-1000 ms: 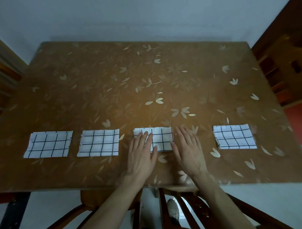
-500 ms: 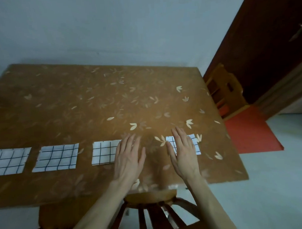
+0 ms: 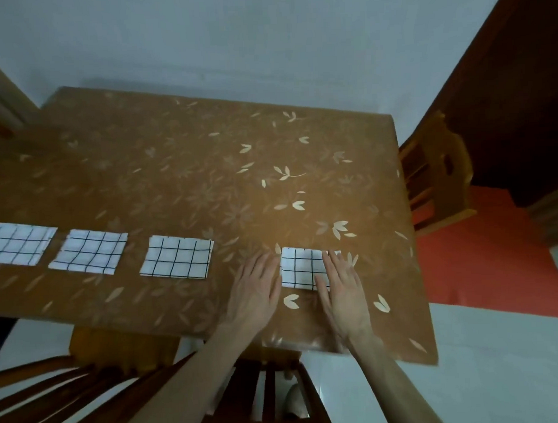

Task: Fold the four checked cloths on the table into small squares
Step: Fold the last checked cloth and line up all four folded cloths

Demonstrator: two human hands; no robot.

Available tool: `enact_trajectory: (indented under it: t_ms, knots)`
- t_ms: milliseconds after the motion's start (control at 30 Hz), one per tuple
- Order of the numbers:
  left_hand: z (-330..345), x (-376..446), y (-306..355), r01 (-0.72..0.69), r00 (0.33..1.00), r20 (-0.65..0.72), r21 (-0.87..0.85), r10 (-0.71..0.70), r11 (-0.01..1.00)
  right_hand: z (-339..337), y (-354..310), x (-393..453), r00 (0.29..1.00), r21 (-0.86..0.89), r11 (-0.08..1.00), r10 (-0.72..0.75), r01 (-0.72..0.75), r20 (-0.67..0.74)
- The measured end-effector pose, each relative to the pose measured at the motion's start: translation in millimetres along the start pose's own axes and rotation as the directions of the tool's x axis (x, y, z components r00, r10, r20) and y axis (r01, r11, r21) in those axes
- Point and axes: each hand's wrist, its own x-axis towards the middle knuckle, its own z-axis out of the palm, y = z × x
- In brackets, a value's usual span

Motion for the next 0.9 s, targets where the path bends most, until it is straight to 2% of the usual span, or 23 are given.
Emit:
enact_trajectory:
  t_ms: [167,300,400,600,800,900]
  knots:
    - [42,11,10,-0.061,0.983,0.176,0.007,0.059,0.998,23,32,11,0.995,-0.049,0.998,0.052,-0.048,0.080]
    - [74,20,14,-0.080,0.929,0.366,0.064,0.051,0.995,37,48,16,0.974,-0.125,0.991,0.075,-0.049,0.212]
    - [92,24,13,-0.084,0.897,0.441,0.116,0.025,0.990,49,57,20,0.951,-0.177,0.983,0.106,-0.056,0.290]
    - [105,27,3,-0.039,0.889,0.457,0.102,-0.012,0.994,66,59,28,0.927,-0.154,0.982,0.153,-0.105,0.342]
    - [111,24,-15,0.032,0.934,0.352,0.067,-0.053,0.997,79,40,37,0.960,0.081,0.987,0.112,-0.136,0.256]
    - [110,22,-37,0.067,0.946,0.312,0.066,-0.084,0.996,89,23,42,0.969,0.123,0.987,0.071,-0.103,0.236]
